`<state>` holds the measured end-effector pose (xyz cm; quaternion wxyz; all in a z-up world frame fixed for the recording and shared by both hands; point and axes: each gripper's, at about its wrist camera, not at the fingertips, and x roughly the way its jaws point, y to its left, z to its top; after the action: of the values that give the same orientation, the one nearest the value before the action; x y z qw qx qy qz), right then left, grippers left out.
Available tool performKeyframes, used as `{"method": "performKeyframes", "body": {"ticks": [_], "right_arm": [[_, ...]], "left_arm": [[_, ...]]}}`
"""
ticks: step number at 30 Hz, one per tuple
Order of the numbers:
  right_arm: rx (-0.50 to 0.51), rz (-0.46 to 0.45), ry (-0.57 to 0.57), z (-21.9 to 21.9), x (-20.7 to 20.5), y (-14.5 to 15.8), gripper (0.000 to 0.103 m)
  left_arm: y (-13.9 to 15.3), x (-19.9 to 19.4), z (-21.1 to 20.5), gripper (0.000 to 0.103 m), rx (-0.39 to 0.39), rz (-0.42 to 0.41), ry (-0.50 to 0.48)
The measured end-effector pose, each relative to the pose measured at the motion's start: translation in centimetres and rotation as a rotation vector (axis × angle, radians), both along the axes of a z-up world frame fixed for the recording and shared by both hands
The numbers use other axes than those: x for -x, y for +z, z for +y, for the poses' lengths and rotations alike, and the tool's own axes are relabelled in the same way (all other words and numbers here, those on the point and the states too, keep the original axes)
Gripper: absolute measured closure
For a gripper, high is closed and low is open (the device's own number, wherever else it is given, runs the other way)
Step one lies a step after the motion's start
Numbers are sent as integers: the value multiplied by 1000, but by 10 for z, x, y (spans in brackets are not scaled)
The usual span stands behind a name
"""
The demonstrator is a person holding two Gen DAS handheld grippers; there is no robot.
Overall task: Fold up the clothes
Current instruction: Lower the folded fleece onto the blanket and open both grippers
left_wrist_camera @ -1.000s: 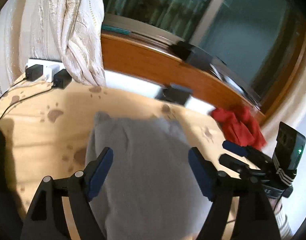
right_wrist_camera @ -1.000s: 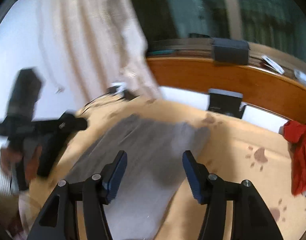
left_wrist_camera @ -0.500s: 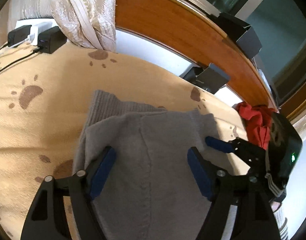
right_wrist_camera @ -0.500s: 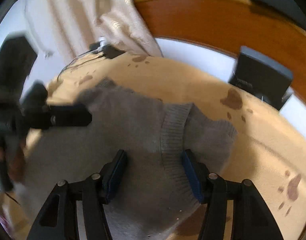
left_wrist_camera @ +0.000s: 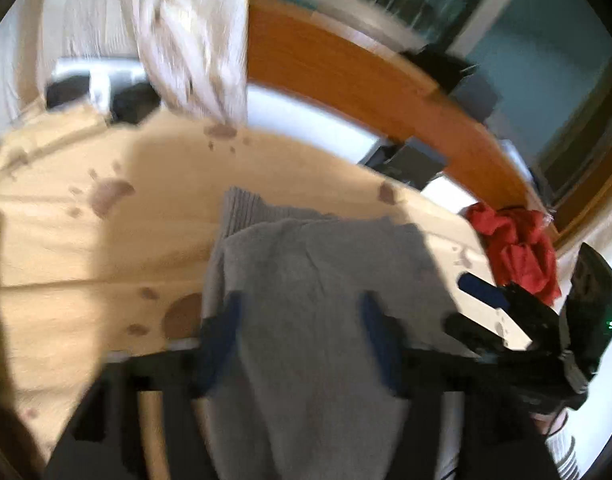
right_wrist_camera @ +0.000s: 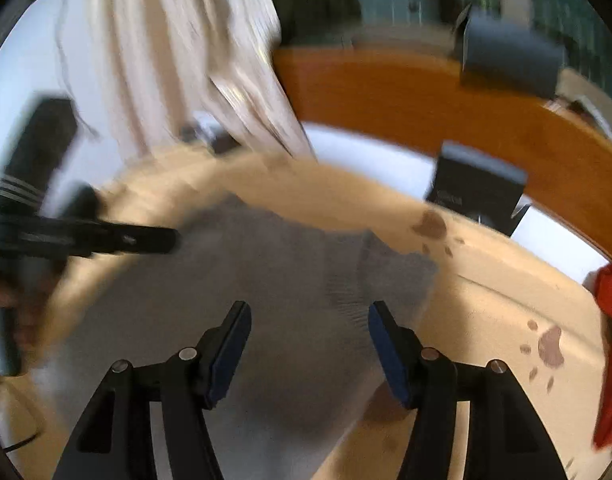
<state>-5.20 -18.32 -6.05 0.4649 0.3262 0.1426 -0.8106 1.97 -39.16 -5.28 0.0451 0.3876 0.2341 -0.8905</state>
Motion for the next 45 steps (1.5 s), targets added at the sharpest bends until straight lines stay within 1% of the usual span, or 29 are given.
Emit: {"method": "performKeyframes", "body": {"ticks": [2, 4, 6, 8, 9, 10, 11, 13, 14, 15, 16, 17, 18, 20, 22, 24, 26, 29, 31, 33, 34, 37, 40, 43, 45], "right_arm": [[8, 26, 64, 12, -27, 6, 40], [-22, 69, 132, 18, -57, 1, 40], [-41, 62, 187, 22, -77, -9, 40], [-36, 55, 243, 24, -92, -19, 40], [-49, 69, 246, 24, -95, -23, 40], [-62, 73, 244, 23, -96, -26, 40], [-75, 68, 245, 21, -96, -29, 39], [-112, 61, 253, 17, -94, -33, 39], [-136, 71, 259, 15, -95, -35, 39], [-175, 119, 271, 12, -102, -39, 37], [-208, 186, 274, 10, -110, -44, 36], [-218, 240, 263, 10, -117, -49, 35], [-221, 271, 253, 10, -121, -52, 34], [-198, 244, 238, 14, -117, -51, 34], [-174, 211, 240, 18, -112, -50, 33], [-168, 203, 252, 19, -111, -50, 29], [-172, 215, 250, 19, -115, -50, 29], [-147, 197, 220, 22, -118, -41, 28], [-98, 172, 195, 27, -120, -30, 28], [-33, 141, 168, 35, -123, -16, 28], [-5, 135, 158, 37, -126, -10, 28], [55, 178, 155, 39, -145, 9, 27], [83, 276, 220, 26, -180, 18, 27], [21, 393, 333, -2, -220, 8, 27], [-35, 423, 404, -20, -237, -5, 28]], "left_arm": [[12, -24, 11, 19, 58, 18, -30], [14, -44, 24, 19, 80, 21, -82], [10, -60, 43, 19, 94, 18, -151], [5, -74, 62, 19, 111, 13, -225], [-1, -77, 73, 19, 141, -3, -268], [-8, -78, 83, 19, 199, -37, -273], [-17, -78, 85, 19, 238, -75, -254], [-38, -75, 76, 19, 223, -155, -206], [-46, -75, 67, 19, 198, -164, -175], [-50, -77, 61, 19, 192, -150, -151], [-51, -80, 57, 18, 177, -129, -156], [-52, -83, 54, 18, 167, -114, -160], [-51, -84, 54, 18, 170, -116, -157], [-48, -85, 57, 18, 187, -115, -155], [-44, -84, 59, 16, 179, -123, -153], [-43, -83, 58, 13, 142, -124, -153], [-43, -82, 53, 13, 75, -126, -147], [-40, -82, 35, 13, -118, -136, -129], [-38, -84, 26, 13, -234, -134, -119], [-32, -87, 20, 13, -283, -105, -105], [-28, -89, 16, 13, -299, -77, -98], [-19, -93, 8, 13, -316, -20, -76], [-17, -99, 1, 13, -308, 7, -51], [-20, -106, -4, 13, -318, 24, -40], [-22, -110, -6, 12, -320, 34, -42]]}}
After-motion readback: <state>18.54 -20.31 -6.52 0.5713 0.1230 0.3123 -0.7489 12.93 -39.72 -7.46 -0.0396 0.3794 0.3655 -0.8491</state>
